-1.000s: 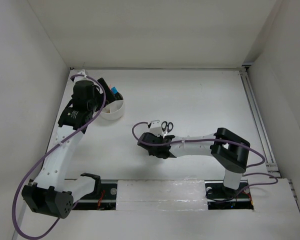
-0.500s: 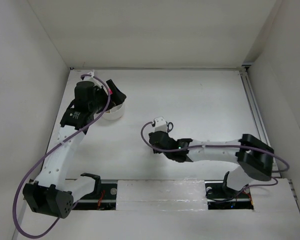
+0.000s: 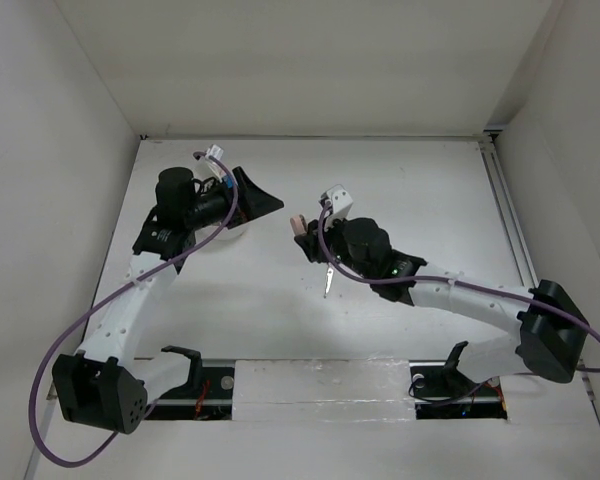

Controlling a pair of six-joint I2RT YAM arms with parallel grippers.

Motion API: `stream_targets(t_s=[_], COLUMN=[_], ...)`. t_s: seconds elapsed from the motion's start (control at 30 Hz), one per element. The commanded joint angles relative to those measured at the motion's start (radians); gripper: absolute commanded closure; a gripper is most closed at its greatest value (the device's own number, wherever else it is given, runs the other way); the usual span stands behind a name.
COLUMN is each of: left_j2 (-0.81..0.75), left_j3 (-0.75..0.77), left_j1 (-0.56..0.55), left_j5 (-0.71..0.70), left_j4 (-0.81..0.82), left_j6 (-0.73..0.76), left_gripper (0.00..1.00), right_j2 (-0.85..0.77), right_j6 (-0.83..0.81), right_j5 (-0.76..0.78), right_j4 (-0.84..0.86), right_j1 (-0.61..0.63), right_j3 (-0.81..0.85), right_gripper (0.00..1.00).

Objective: Sort the stationery into containers
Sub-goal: Pick up the stationery from the center of the board.

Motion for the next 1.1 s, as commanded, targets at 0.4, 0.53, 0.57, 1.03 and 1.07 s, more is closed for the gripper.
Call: stream_targets(t_s=[0.4,0.53,0.57,1.03,1.07], left_j2=[-0.001,-0.001,-0.001,0.018,0.028], left_j3=[-0.077,-0.086,-0.086,-0.086,-0.086], left_j1=[0.004,0.004,0.004,0.004,0.004], left_j5=[0.127,0.107,0.107,0.093,0.093], left_j4=[0.182,0.182,0.182,0.164,0.164], left_j6=[-0.055,-0.055,-0.055,-0.035,-0.035], left_gripper=[0.05,0.11,0.14,0.99,1.0], right_j2=[0.101,0.113,0.125,0.173,0.173], right_j6=[-0.037,-0.037,-0.037,-0.037,-0.037], right_j5=[-0.144,-0.116,-0.116,-0.075,-0.075], right_j4=[0.145,0.145,0.145,0.145,0.145], right_j1=[0.026,0.044,0.044,0.063,0.063], right_j3=[0.183,0.218,0.218,0.267,0.267], right_gripper=[1.0,1.0,1.0,1.0,1.0])
